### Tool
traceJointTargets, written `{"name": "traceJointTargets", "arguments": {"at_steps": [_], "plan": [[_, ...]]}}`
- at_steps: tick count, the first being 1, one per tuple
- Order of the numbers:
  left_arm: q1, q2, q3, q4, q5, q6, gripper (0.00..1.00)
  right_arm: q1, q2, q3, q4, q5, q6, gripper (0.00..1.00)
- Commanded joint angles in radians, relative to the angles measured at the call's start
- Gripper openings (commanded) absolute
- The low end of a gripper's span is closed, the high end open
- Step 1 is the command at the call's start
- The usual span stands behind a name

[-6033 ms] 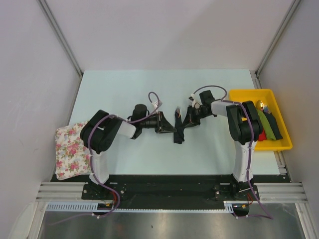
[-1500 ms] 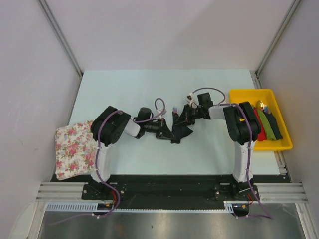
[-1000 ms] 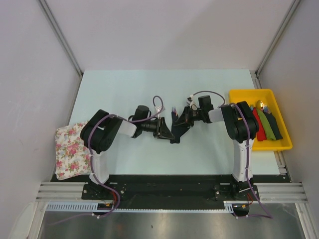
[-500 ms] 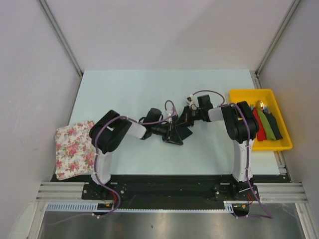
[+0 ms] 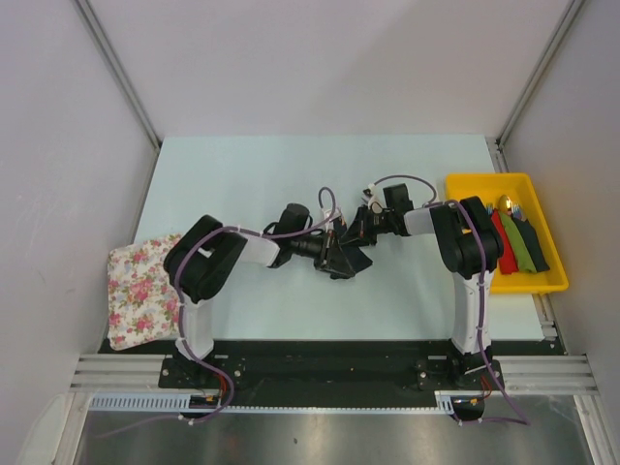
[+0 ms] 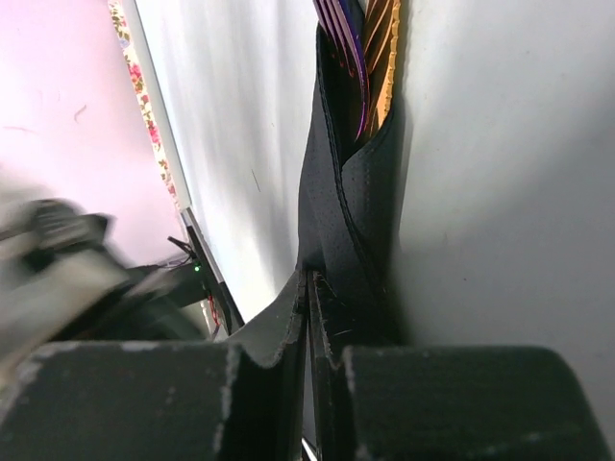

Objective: Place the utensils on the paper napkin and roll it up

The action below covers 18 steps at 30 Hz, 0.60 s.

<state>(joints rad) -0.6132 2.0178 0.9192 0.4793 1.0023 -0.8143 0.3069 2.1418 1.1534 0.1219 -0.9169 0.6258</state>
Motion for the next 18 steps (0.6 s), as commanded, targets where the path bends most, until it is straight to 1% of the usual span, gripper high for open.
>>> {"name": "traceJointTargets", "arguments": {"at_steps": [1,3,5,6,7,10,13,16,17,18], "plan": [[0.004,-0.131,0.085,-0.015,0.03,0.035,0.22,0.023,0.056,-0.008,-0.11,0.121,-0.068,0.07],[0.018,-0.114,0.101,-0.054,-0.004,0.078,0.22,0.021,0.055,-0.011,-0.117,0.118,-0.069,0.07],[0.043,-0.055,0.099,-0.045,-0.017,0.055,0.2,0.023,0.04,-0.015,-0.117,0.116,-0.066,0.06],[0.05,-0.029,0.092,-0.025,-0.016,0.003,0.2,0.024,0.033,-0.02,-0.117,0.116,-0.07,0.07],[0.05,-0.015,0.087,0.01,-0.017,-0.011,0.2,0.026,0.027,-0.02,-0.119,0.121,-0.084,0.07],[0.038,0.018,0.063,0.024,-0.06,-0.002,0.18,0.034,0.018,-0.024,-0.154,0.122,-0.101,0.07],[0.033,0.076,0.055,0.036,-0.085,-0.014,0.16,0.038,0.01,-0.05,-0.131,0.115,-0.087,0.08],[0.044,0.13,0.053,0.024,-0.117,-0.02,0.13,0.044,-0.003,-0.054,-0.133,0.112,-0.095,0.09],[0.05,0.139,0.052,0.015,-0.122,-0.017,0.09,0.043,-0.005,-0.05,-0.139,0.107,-0.094,0.09],[0.061,0.166,0.049,-0.005,-0.125,-0.017,0.08,0.041,-0.019,-0.044,-0.142,0.093,-0.092,0.1]]}}
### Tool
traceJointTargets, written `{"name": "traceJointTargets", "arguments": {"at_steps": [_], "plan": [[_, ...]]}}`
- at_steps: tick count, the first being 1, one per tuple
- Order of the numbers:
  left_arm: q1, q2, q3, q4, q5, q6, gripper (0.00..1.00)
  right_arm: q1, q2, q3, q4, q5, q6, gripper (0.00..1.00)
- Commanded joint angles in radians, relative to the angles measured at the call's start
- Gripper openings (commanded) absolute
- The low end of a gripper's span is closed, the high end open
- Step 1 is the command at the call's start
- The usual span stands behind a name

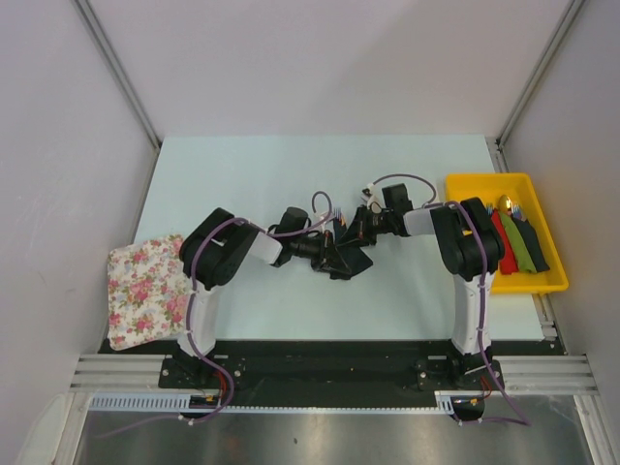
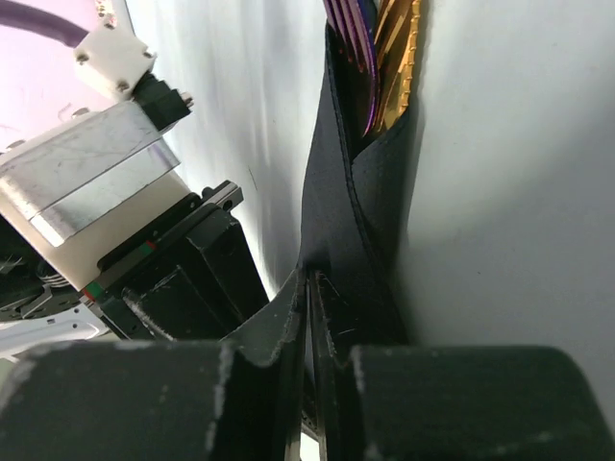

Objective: Place the utensils on the paper napkin and roll it up

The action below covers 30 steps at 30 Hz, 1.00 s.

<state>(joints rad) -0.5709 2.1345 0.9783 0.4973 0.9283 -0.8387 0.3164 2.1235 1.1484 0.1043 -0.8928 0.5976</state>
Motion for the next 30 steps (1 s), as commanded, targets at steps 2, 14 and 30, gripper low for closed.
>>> {"name": "traceJointTargets", "arguments": {"at_steps": [2,14,30], "plan": [[0.026,0.07,-0.019,-0.025,-0.051,-0.005,0.04,0.026,-0.023,-0.015,-0.146,0.058,-0.047,0.13],[0.028,0.091,-0.038,0.017,-0.042,-0.028,0.01,-0.071,-0.183,0.126,-0.408,0.164,-0.196,0.36],[0.028,0.096,-0.027,0.026,-0.031,-0.034,0.01,-0.042,0.015,0.191,-0.373,0.172,-0.242,0.41]]}}
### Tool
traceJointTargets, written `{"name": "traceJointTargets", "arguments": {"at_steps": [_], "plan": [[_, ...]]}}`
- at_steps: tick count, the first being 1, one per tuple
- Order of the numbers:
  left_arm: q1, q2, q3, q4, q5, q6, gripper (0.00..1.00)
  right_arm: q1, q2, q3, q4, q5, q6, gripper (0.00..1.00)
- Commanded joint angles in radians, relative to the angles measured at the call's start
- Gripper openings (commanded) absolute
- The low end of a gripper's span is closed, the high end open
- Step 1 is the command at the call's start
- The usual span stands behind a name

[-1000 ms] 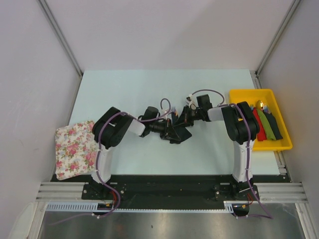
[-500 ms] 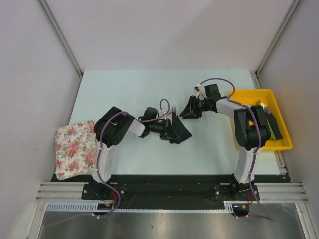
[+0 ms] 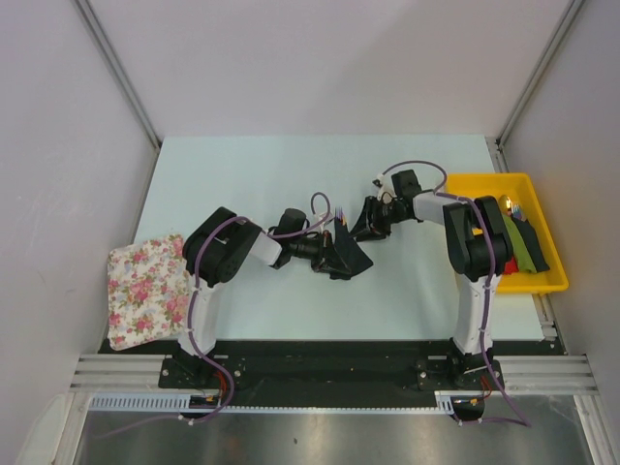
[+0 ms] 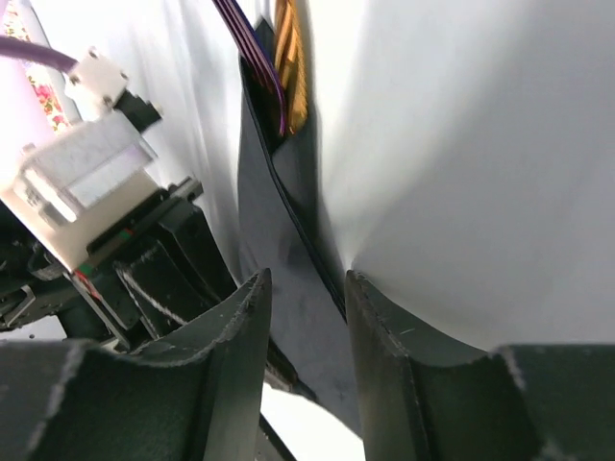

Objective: Place the utensils on the paper napkin and roll it up

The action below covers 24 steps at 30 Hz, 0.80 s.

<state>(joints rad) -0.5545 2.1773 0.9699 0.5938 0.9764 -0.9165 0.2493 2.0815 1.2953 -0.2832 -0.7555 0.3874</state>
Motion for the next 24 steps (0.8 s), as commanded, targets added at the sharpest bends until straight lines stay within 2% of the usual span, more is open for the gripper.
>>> {"name": "traceJointTargets", "arguments": {"at_steps": [1,10,13,14,15,19,21,22,24], "plan": [[0.01,0.056,-0.017,-0.068,-0.076,0.041,0.01,0.028,0.066,0.056,0.018,0.036,-0.032,0.41],[0.011,0.062,-0.017,-0.058,-0.073,0.038,0.01,0.053,0.134,0.094,0.026,0.061,-0.018,0.31],[0.011,0.061,-0.005,-0.058,-0.073,0.036,0.01,0.051,0.13,0.091,0.022,0.064,-0.015,0.15],[0.011,0.061,-0.004,-0.058,-0.073,0.038,0.01,0.051,0.13,0.09,0.022,0.061,-0.015,0.03],[0.011,0.061,0.001,-0.058,-0.073,0.036,0.01,0.053,0.129,0.088,0.019,0.061,-0.015,0.0],[0.016,0.039,0.003,-0.045,-0.079,0.036,0.01,0.045,0.127,0.088,0.038,0.003,0.01,0.0],[0.021,-0.002,-0.002,-0.037,-0.085,0.041,0.06,0.038,0.114,0.085,0.073,-0.034,0.044,0.0],[0.028,-0.02,-0.007,-0.029,-0.087,0.045,0.08,0.036,0.103,0.078,0.091,-0.063,0.056,0.0],[0.036,-0.088,-0.007,-0.037,-0.094,0.065,0.2,0.034,0.065,0.067,0.14,-0.08,0.087,0.0]]}}
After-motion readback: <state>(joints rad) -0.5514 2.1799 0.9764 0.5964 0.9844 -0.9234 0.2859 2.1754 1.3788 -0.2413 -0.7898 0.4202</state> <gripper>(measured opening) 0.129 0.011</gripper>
